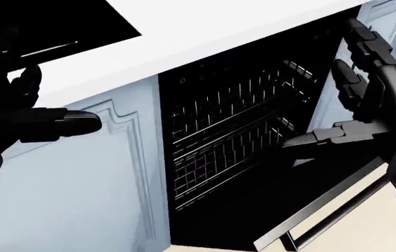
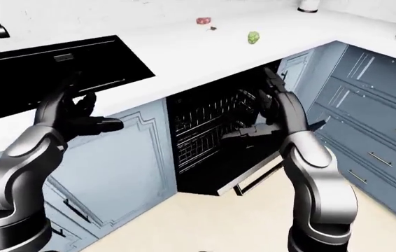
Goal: Close the dishwasher door
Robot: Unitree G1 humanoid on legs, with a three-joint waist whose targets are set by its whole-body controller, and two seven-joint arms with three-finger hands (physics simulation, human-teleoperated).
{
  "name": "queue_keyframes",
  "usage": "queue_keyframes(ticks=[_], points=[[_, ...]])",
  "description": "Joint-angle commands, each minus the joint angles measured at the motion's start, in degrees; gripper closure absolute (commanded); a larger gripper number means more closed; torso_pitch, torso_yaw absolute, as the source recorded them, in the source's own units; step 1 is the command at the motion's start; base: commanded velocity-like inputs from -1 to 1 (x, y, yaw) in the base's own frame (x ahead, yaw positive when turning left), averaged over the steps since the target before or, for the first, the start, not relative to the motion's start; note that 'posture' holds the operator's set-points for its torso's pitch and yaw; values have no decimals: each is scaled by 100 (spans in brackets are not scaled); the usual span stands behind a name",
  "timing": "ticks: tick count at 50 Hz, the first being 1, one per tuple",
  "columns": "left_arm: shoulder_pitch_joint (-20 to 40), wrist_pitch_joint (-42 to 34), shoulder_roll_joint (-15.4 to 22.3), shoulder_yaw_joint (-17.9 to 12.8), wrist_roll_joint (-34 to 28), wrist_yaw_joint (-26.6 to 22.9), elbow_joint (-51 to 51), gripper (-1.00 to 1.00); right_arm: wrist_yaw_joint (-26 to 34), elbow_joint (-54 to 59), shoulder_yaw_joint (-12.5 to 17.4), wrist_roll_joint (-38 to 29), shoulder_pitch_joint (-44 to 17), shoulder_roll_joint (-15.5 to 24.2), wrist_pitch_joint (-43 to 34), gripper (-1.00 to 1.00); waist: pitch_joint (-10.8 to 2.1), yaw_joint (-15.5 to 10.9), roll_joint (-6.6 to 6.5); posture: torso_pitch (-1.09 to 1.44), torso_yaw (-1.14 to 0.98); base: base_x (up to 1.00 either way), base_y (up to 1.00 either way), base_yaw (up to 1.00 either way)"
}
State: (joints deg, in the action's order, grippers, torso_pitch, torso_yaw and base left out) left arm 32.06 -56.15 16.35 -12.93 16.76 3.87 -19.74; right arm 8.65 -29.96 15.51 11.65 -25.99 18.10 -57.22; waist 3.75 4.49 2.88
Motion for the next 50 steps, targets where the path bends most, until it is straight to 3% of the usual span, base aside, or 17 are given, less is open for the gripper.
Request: queue_keyframes(ticks=[1,5,14,18,19,22,24,28,30,33,34,38,44,45,46,47,50], points=[[214,131,118,-107,14,-7,-278,-100,-44,-230,66,-28,-235,74,313,-100,-233,-15,156,0,0,0,-100,0],[157,188,100,-91,-11,-30,-282,-100,-80,-246,67,-20,-273,127,350,-100,-204,-56,196,0,0,0,-8,0],[178,62,100,-120,9,-25,-388,-100,-49,-219,40,-94,-263,120,411,-100,-145,-233,-183,0,0,0,0,0],[168,213,81,-75,-45,-48,-255,-100,-41,-192,42,-106,-277,124,440,-100,-200,-307,-467,0,0,0,0,0],[181,181,83,-80,-40,-43,-274,-100,-37,-158,39,-112,-271,117,485,-100,-22,-286,-337,0,0,0,0,0],[180,190,79,-83,-49,-49,-262,-100,-30,-223,48,-88,-258,118,480,-100,-220,-358,-239,0,0,0,0,-17],[160,206,71,-80,-55,-49,-263,-100,-90,-321,169,82,-365,116,336,-100,-217,-385,248,0,0,0,0,-100],[178,129,83,-106,-27,-37,-316,-100,-143,-202,118,74,-328,152,507,-100,-390,-221,7,0,0,0,0,-100],[165,149,80,-97,-31,-39,-307,-100,-144,-187,-56,-105,-292,274,427,-100,-245,-361,-121,0,0,0,0,-50],[183,86,94,-118,-9,-30,-350,-100,-85,-156,-30,-333,-278,231,616,-100,-138,-459,-123,0,0,0,0,0],[169,87,91,-116,-8,-28,-365,-100,-122,-145,28,-336,-368,210,519,-100,-237,-482,-202,0,0,0,49,0],[187,95,99,-115,-9,-32,-342,-100,-155,-57,-120,-587,-517,197,369,-100,-500,-476,172,0,0,-68,78,0],[197,111,97,-102,-18,-32,-323,-100,-55,-125,-100,-625,-529,146,365,-100,-425,-578,-386,0,0,-100,20,0],[198,81,101,-110,-10,-30,-348,-100,-119,-220,169,-339,-570,-84,590,-100,-337,-587,-496,0,0,-53,0,0],[197,91,102,-113,-9,-33,-339,-100,-128,-194,9,-425,-560,109,482,-100,-388,-532,-823,0,0,0,0,0],[194,103,102,-103,-16,-32,-333,-100,-134,-199,27,-380,-538,97,512,-100,-207,-575,-718,0,0,0,0,0],[189,101,99,-102,-17,-29,-342,-100,-161,-220,4,-359,-490,107,589,-100,-268,-546,-539,0,0,0,0,0]])
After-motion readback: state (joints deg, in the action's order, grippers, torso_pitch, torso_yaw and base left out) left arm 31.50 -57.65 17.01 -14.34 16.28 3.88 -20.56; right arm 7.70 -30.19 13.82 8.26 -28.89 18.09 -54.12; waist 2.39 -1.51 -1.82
